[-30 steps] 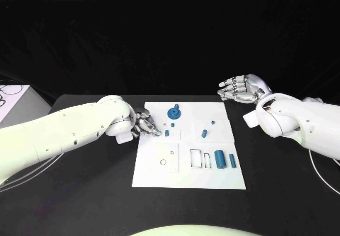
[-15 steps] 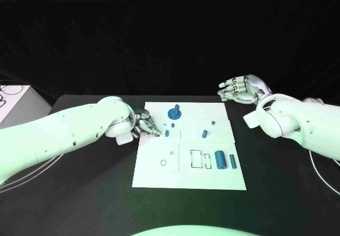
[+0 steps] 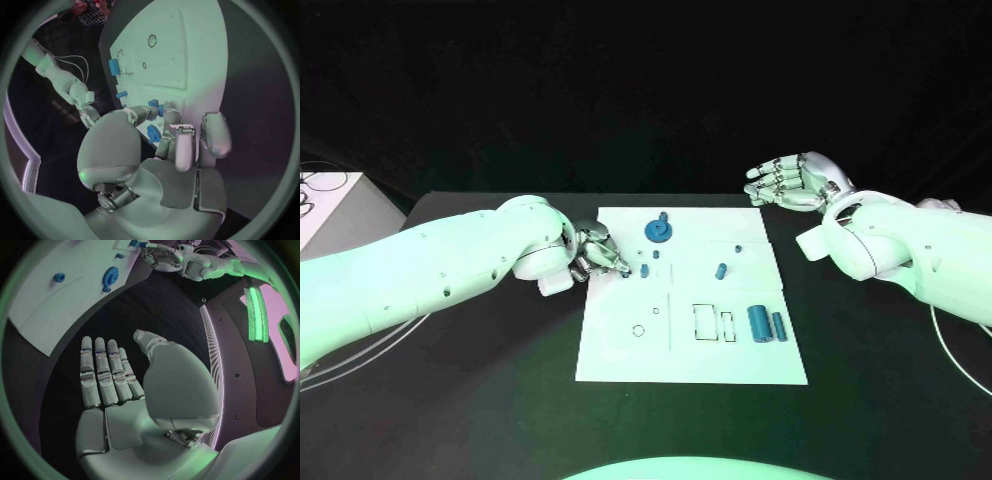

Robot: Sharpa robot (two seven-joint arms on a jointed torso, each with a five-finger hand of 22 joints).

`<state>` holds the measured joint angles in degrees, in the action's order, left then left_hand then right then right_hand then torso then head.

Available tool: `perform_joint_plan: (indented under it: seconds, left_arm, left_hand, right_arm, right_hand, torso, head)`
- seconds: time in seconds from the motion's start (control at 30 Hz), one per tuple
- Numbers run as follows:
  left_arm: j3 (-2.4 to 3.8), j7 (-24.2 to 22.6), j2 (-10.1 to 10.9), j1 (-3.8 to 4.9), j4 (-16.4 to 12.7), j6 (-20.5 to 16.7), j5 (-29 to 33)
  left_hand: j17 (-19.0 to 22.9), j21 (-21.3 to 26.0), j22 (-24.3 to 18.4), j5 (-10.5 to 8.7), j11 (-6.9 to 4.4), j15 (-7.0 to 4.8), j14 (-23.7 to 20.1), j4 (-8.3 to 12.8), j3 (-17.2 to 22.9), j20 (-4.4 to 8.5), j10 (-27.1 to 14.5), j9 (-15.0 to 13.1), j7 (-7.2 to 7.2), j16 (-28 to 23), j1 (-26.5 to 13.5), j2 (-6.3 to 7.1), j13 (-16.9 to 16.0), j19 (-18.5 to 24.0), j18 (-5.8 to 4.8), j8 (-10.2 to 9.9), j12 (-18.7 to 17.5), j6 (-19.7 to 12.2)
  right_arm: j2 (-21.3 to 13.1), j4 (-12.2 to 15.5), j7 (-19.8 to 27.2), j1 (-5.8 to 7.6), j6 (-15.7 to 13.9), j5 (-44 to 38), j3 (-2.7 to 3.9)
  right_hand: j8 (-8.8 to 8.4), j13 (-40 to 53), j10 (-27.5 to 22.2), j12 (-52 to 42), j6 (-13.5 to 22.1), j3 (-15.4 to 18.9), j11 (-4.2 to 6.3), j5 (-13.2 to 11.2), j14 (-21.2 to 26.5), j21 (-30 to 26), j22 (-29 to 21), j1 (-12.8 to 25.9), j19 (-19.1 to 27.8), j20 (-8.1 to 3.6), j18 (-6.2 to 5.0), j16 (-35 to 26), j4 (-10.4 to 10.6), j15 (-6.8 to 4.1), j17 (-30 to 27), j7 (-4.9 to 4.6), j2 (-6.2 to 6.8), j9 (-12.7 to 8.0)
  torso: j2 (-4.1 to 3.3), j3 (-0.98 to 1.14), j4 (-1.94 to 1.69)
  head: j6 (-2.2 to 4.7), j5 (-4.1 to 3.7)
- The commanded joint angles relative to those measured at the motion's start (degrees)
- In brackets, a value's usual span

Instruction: Assemble the parts on the task board

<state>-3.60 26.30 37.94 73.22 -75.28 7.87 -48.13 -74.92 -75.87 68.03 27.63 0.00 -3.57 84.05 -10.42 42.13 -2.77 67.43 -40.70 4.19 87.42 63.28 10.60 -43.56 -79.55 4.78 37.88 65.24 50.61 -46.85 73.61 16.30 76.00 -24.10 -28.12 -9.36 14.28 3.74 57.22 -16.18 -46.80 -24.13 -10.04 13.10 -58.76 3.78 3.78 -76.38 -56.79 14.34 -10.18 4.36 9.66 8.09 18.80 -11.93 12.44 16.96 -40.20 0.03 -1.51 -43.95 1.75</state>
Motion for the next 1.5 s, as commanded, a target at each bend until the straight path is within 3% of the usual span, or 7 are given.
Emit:
perform_joint_plan:
  seconds: [0.03, 0.43, 0.63, 0.87, 1.07, 1.33, 1.5]
  left_arm:
    - [0.31, -0.9, 0.4, 0.15, -0.4, 1.4, 1.0]
    - [1.25, -1.9, 0.9, 0.48, 0.7, 6.9, 1.3]
    - [1.40, -3.0, -0.3, 0.87, 4.0, 14.1, 1.9]
    - [1.44, -3.4, -3.7, 1.92, 9.7, 20.1, -0.7]
    - [1.38, -2.3, -6.0, 2.37, 12.6, 20.1, -1.9]
    - [1.30, -0.5, -7.3, 2.52, 12.8, 16.0, -3.7]
    - [1.20, 0.3, -7.7, 2.55, 12.6, 15.9, -4.2]
  left_hand:
    - [-10.7, -0.3, 0.1, 0.54, -0.39, -0.26, 4.6, 12.7, 12.3, 0.27, 0.8, 0.0, -0.18, 0.1, -0.6, -0.02, -0.1, -0.3, 0.14, 0.2, 0.4, 0.5]
    - [-11.2, -0.2, -0.2, 1.29, -0.63, -0.47, 4.8, 13.5, 12.6, 0.45, 1.2, 0.2, -0.48, 0.4, -0.7, -0.10, -1.6, 0.0, 0.24, 0.1, 1.4, 1.0]
    - [-11.7, -0.3, -0.1, 2.51, -0.85, -0.69, 4.9, 14.2, 12.6, 0.67, 1.4, 0.3, -0.70, 0.6, -1.0, 0.02, -2.4, 0.1, 0.23, 0.0, 2.0, 1.6]
    - [-11.9, -0.7, 0.5, 3.98, -0.96, -0.80, 5.0, 14.6, 12.4, 0.81, 1.8, 0.3, -0.82, 0.8, -1.3, -0.07, -3.3, -0.1, 0.13, -0.3, 2.7, 2.0]
    - [-12.2, -0.9, 0.7, 4.85, -1.01, -0.86, 5.1, 14.8, 12.3, 0.87, 2.2, 0.3, -0.87, 1.0, -1.5, -0.14, -3.8, -0.1, 0.09, -0.4, 3.1, 2.3]
    - [-12.6, -1.3, 1.2, 6.76, -1.11, -0.97, 5.2, 15.2, 12.2, 0.99, 2.8, 0.2, -0.95, 1.2, -2.1, -0.29, -4.7, -0.3, 0.00, -0.4, 3.7, 2.7]
    - [-12.7, -1.5, 1.5, 7.34, -1.16, -1.01, 5.3, 15.4, 12.2, 1.03, 3.1, 0.1, -1.00, 1.3, -2.3, -0.27, -5.2, -0.5, -0.04, -0.4, 4.0, 2.8]
  right_arm:
    - [0.0, -0.1, 0.4, -0.04, 0.4, -0.1, 0.03]
    - [0.0, -0.1, 0.5, -0.13, 0.4, -0.1, 0.03]
    - [0.0, -0.2, 0.5, -0.19, 0.4, -0.1, 0.03]
    - [0.3, -0.3, 0.5, -0.25, 0.5, -0.1, 0.03]
    - [0.4, -0.3, 0.4, -0.27, 0.5, -0.1, 0.03]
    - [0.5, -0.3, 0.4, -0.27, 0.4, -0.1, 0.03]
    - [0.5, -0.3, 0.4, -0.27, 0.5, -0.1, 0.03]
  right_hand:
    - [-0.24, -0.1, 0.2, 0.2, -0.3, -0.2, -0.25, 0.4, -0.3, 0.0, -0.1, 0.5, -0.1, 0.08, -0.41, -0.2, 0.1, 0.02, -0.1, -2.03, -0.03, -0.1]
    - [-0.25, -0.1, 0.2, 0.2, -0.3, -0.2, -0.24, 0.4, -0.3, 0.0, -0.1, 0.4, -0.1, 0.08, -0.41, -0.2, 0.1, 0.01, -0.1, -2.02, -0.03, -0.1]
    - [-0.25, -0.1, 0.2, 0.2, -0.3, -0.2, -0.24, 0.4, -0.3, 0.0, -0.1, 0.4, -0.1, 0.08, -0.41, -0.2, 0.1, 0.01, -0.1, -2.02, -0.03, -0.1]
    - [-0.25, -0.1, 0.2, 0.2, -0.3, -0.2, -0.24, 0.4, -0.3, 0.0, -0.1, 0.4, -0.1, 0.08, -0.41, -0.2, 0.1, 0.01, -0.1, -2.02, -0.03, -0.1]
    - [-0.25, -0.1, 0.2, 0.2, -0.3, -0.2, -0.24, 0.4, -0.3, 0.0, -0.1, 0.4, -0.1, 0.08, -0.41, -0.2, 0.1, 0.01, -0.1, -2.02, -0.03, -0.1]
    - [-0.25, -0.1, 0.2, 0.2, -0.3, -0.2, -0.24, 0.4, -0.3, 0.0, -0.1, 0.4, -0.1, 0.08, -0.41, -0.2, 0.1, 0.01, -0.1, -2.02, -0.03, -0.1]
    - [-0.25, -0.1, 0.2, 0.2, -0.3, -0.2, -0.24, 0.4, -0.3, 0.0, -0.1, 0.4, -0.1, 0.08, -0.41, -0.2, 0.1, 0.01, -0.1, -2.02, -0.03, -0.1]
  torso:
    - [0.02, 0.04, -0.01]
    - [-0.07, -0.02, 0.07]
    - [-0.07, 0.01, 0.06]
    - [-0.04, 0.04, 0.06]
    - [-0.04, 0.07, 0.07]
    - [-0.02, 0.05, 0.03]
    - [-0.02, 0.05, -0.01]
  head:
    - [0.05, 0.13]
    - [-0.12, 0.12]
    - [-0.22, -0.06]
    - [-0.35, -0.02]
    - [-0.35, 0.15]
    - [-0.33, 0.15]
    - [-0.53, 0.18]
